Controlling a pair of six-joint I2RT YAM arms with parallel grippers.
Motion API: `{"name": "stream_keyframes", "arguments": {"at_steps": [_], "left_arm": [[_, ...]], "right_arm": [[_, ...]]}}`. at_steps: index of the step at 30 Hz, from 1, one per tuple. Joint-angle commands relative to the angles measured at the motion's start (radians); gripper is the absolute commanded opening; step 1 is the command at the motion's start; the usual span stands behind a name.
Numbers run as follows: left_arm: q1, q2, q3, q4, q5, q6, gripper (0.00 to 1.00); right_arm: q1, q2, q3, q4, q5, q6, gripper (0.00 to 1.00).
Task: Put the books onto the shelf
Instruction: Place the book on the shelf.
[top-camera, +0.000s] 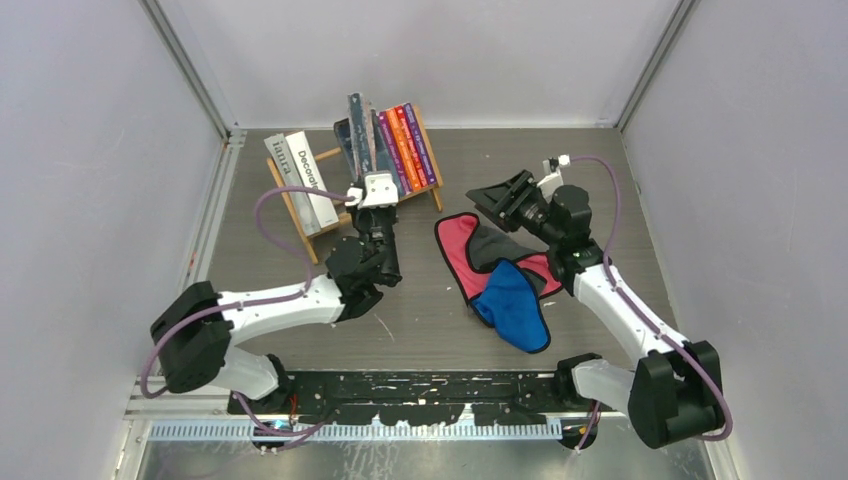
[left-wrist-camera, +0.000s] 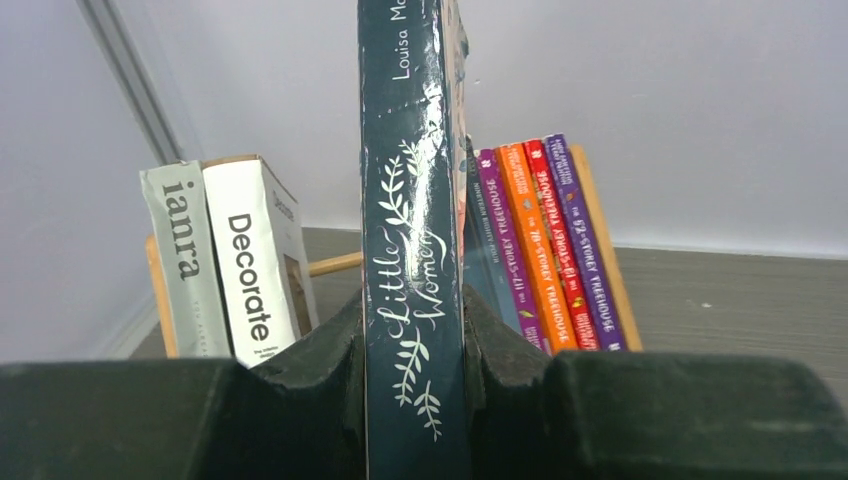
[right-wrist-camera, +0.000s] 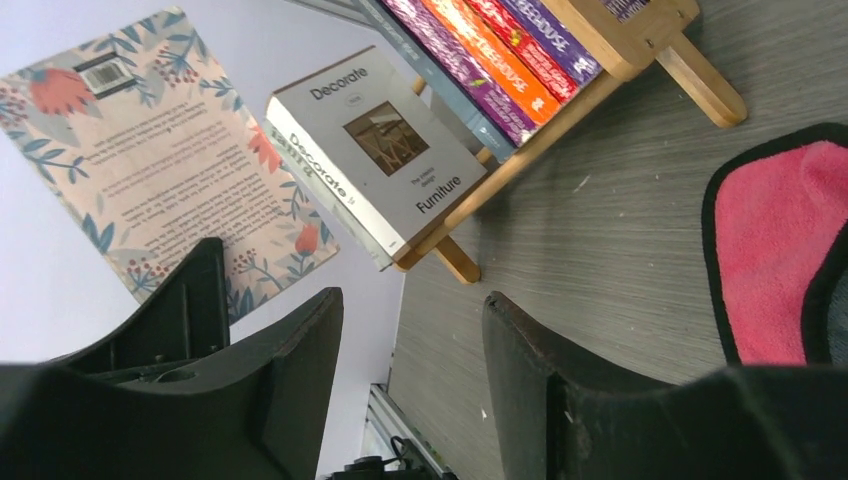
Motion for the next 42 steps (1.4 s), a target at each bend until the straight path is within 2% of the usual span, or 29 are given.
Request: {"name": "stream_keyframes", "arguments": {"at_steps": [1,9,15,20,31,42], "left_arm": [[0.046,0.037,0.039,0.315,0.006,0.114,0.0],[0.145,0.153,0.074,0.26,0.021,0.027,0.0],[0.242,0.138,0.094,-0.067,0.121,-0.253,0.0],[0.303,0.129,0.117,-0.246,0.198,-0.411,0.0],[0.384,0.181,0.104,-0.314,0.272,-0.594,0.0],[0.424,0.255,0.102,-0.29,0.295,-0.643,0.0]], "right_arm": [[0.032,0.055,0.057,0.053,0.037,-0.043,0.59],[0.042,0.122,0.114,0.076,0.032,-0.06,0.59],[0.049,0.152,0.147,0.084,0.034,-0.067,0.59],[0.058,0.174,0.159,0.097,0.04,-0.067,0.59],[0.064,0.216,0.181,0.103,0.041,-0.08,0.59],[0.065,0.265,0.202,0.115,0.027,-0.093,0.59]]}}
